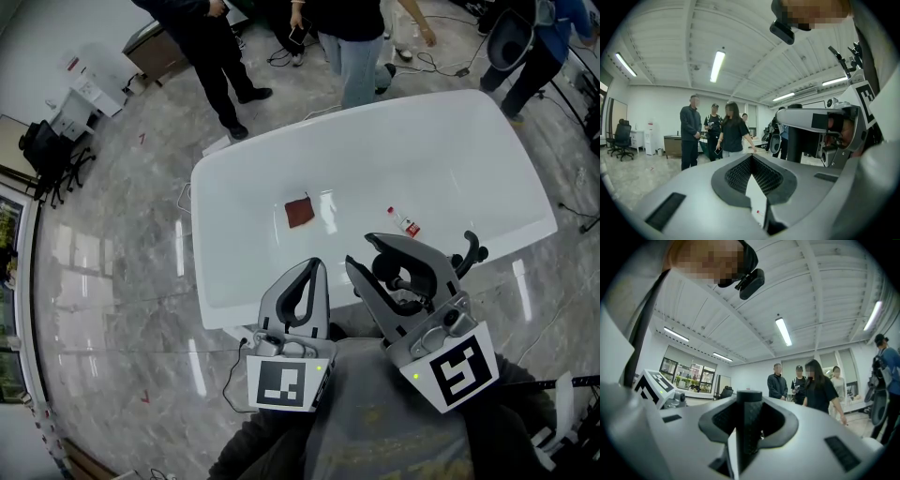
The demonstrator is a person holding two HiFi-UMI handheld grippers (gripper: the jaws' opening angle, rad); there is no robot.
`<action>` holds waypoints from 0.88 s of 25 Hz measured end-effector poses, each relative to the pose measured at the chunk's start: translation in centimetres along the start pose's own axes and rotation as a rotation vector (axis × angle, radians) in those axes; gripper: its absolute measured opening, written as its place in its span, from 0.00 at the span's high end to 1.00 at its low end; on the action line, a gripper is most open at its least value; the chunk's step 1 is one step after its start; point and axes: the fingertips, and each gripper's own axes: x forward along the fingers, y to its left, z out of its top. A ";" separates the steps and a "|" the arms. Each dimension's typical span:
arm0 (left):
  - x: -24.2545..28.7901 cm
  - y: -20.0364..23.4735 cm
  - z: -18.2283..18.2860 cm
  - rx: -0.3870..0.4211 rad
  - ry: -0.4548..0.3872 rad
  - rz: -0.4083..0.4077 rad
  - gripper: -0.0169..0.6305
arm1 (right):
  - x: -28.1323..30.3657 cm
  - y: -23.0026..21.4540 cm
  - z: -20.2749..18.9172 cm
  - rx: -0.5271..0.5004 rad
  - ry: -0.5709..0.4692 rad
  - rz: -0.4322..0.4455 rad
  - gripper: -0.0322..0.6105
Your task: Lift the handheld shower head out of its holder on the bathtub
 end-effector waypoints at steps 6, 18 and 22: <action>-1.0 0.2 -0.9 -0.006 0.013 0.005 0.97 | 0.1 1.0 -1.2 0.016 0.018 0.007 0.77; -1.6 0.3 -0.9 -0.010 0.024 0.013 0.97 | 0.3 1.6 -1.5 0.027 0.030 0.024 0.77; -1.7 0.1 -0.9 -0.009 0.026 0.011 0.97 | 0.2 1.8 -1.2 0.025 0.025 0.027 0.77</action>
